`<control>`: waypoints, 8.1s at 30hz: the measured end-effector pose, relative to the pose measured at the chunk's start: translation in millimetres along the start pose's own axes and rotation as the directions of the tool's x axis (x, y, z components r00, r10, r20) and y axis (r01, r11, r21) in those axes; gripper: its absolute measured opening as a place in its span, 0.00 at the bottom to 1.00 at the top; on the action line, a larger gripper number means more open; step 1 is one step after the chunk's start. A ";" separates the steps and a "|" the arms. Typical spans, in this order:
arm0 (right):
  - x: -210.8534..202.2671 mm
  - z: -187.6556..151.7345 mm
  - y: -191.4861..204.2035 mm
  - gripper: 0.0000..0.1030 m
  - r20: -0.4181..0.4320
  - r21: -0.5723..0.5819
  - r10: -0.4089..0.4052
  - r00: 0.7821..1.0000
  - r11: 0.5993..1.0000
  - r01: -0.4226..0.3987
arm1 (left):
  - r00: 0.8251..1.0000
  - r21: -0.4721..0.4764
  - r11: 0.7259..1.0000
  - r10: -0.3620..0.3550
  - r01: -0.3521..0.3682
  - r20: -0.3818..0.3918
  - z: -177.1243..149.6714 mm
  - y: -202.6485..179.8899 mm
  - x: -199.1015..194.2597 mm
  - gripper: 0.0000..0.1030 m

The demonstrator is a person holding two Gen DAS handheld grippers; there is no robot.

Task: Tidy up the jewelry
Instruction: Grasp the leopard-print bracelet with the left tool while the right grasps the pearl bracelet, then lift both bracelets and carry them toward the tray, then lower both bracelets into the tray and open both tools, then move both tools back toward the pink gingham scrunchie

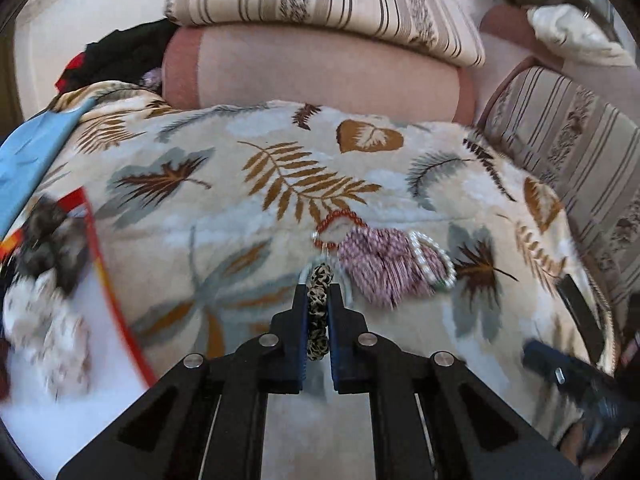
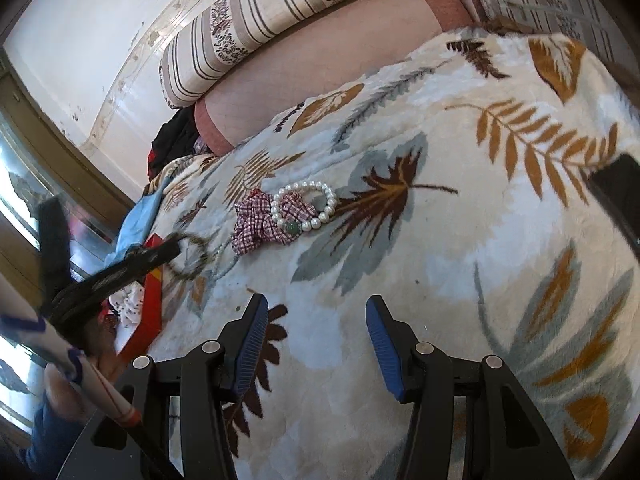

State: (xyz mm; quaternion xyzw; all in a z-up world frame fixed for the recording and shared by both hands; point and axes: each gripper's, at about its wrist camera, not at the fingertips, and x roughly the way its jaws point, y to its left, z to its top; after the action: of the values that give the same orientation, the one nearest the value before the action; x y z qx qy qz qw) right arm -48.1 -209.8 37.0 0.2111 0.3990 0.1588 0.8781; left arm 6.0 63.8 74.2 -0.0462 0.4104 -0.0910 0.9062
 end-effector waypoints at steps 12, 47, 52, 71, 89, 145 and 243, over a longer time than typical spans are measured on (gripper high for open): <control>63.6 41.2 53.6 0.28 -0.019 -0.254 -0.070 0.997 0.965 0.063 | 0.998 0.006 1.000 -0.020 0.020 0.061 -44.6 3.8 -10.2 0.08; -13.2 -2.8 68.7 0.10 0.009 -0.152 0.158 0.987 0.976 -0.154 | 0.993 0.050 0.998 -0.034 0.028 0.112 -72.9 -17.4 -57.8 0.08; -28.5 -27.7 71.6 0.10 -0.017 -0.150 0.172 0.985 0.974 -0.172 | 0.993 0.057 0.998 -0.029 0.022 0.117 -92.3 -22.1 -80.1 0.08; -48.4 -34.7 110.3 0.10 -0.023 -0.207 0.190 0.981 0.959 -0.191 | 0.991 0.015 0.998 0.066 -0.069 0.117 -101.3 -8.6 -95.3 0.08; -40.2 -45.2 130.1 0.10 -0.066 -0.247 0.173 0.983 0.951 -0.184 | 0.986 -0.020 0.993 0.118 -0.116 0.115 -101.6 7.5 -93.3 0.08; 12.0 -32.4 236.6 0.10 -0.176 -0.373 0.232 0.957 0.883 -0.283 | 0.954 -0.288 0.932 0.267 -0.220 0.134 -91.9 113.6 -134.9 0.08; -6.5 -30.6 56.1 0.46 -0.062 -0.033 0.091 0.994 0.995 -0.093 | 0.932 0.108 0.926 0.357 -0.361 0.062 -95.3 -28.1 -90.8 0.62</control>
State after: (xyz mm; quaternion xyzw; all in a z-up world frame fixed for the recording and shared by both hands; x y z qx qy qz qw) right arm -81.8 -157.0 50.9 0.2084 0.4122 0.2126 0.8611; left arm -128.0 53.8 82.7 0.0811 0.3868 0.0534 0.9170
